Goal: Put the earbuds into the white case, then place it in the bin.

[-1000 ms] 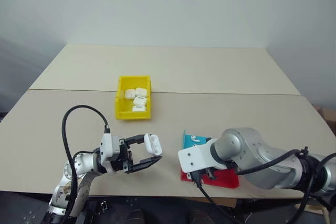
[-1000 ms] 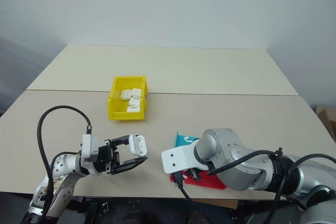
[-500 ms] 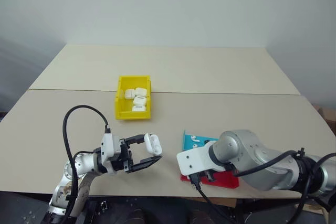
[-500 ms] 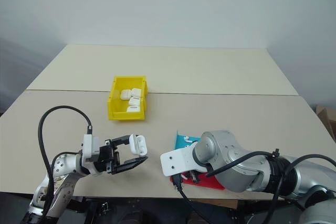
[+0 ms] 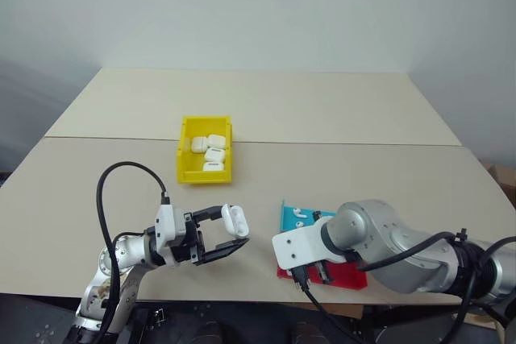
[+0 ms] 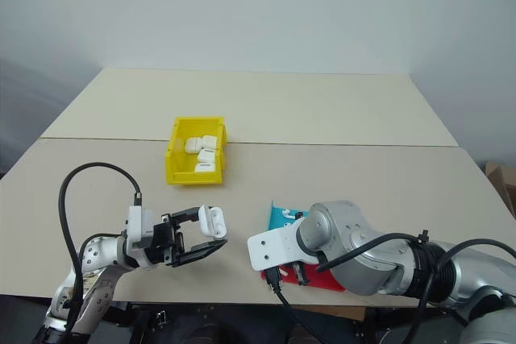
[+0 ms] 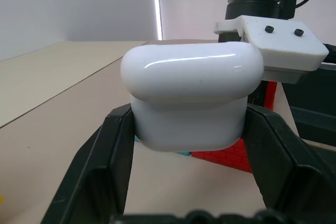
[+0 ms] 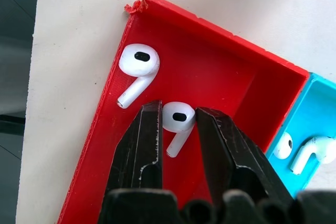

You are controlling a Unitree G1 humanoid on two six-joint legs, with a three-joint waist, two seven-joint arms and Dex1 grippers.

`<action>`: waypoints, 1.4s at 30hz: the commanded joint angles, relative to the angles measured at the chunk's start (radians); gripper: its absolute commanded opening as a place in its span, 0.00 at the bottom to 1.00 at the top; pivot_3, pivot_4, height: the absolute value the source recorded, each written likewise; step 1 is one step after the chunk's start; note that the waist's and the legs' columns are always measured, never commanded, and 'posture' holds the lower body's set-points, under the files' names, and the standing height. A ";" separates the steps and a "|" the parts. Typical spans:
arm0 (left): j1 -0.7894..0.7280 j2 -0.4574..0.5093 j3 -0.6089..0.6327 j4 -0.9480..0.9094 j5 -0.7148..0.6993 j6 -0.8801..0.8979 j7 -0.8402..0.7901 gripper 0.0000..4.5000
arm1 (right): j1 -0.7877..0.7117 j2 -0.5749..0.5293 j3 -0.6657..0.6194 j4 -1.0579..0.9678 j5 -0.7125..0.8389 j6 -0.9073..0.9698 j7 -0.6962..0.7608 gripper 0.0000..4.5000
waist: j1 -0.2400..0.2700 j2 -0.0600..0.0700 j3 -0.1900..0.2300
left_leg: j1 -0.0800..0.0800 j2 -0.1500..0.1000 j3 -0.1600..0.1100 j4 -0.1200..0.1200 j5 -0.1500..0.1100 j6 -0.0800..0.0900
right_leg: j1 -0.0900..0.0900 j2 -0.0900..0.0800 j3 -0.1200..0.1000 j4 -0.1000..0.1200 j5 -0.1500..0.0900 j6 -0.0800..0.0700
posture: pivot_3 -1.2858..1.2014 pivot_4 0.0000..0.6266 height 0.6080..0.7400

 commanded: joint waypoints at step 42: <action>-0.335 -0.020 -0.076 -0.355 -0.230 0.432 0.180 0.62 | 0.234 0.183 -1.365 0.255 0.813 -0.376 0.086 0.16 | 0.000 -0.001 0.000 | -0.001 0.000 -0.002 0.000 -0.001 0.001 | 0.003 0.001 -0.001 -0.002 0.000 0.000 | 0.52 0.24 1.00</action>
